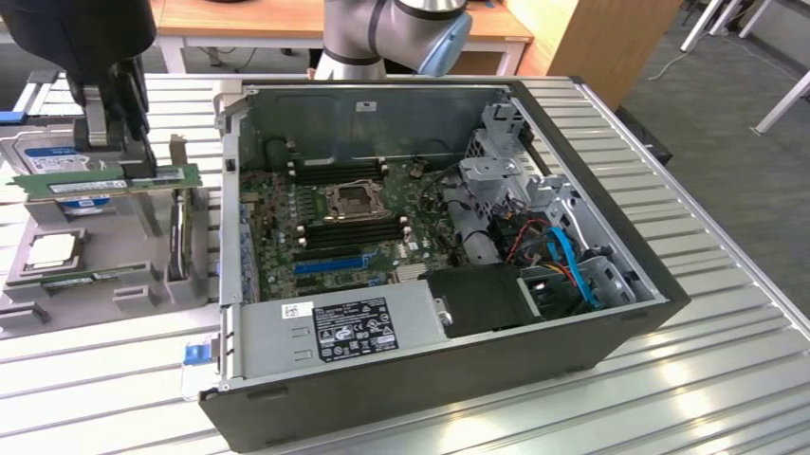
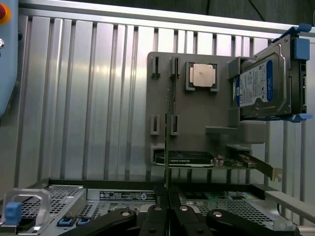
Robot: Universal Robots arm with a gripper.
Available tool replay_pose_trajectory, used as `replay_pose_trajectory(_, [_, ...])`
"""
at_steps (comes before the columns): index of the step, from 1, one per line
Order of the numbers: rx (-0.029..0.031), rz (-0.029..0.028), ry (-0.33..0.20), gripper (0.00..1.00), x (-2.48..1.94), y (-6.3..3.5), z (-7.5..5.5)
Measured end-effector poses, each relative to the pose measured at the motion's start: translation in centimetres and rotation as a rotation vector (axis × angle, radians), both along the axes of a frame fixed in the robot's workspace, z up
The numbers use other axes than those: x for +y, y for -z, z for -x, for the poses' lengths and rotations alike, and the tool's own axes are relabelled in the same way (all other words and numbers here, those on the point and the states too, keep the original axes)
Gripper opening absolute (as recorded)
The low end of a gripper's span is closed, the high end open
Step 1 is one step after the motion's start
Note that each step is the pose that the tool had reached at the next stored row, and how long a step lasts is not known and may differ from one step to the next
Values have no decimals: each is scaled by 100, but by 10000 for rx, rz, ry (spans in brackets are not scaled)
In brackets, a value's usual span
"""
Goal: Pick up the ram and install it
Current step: 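Pick up the ram and move it above insertion slot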
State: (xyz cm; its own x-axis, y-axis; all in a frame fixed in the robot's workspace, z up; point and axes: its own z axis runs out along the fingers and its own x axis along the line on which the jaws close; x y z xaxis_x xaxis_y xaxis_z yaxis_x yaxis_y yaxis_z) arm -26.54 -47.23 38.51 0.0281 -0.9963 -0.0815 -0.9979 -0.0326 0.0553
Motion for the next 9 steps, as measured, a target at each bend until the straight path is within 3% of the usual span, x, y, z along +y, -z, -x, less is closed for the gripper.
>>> replay_pose_trajectory(9, [2, 0, -3, 12, -1, 0, -131])
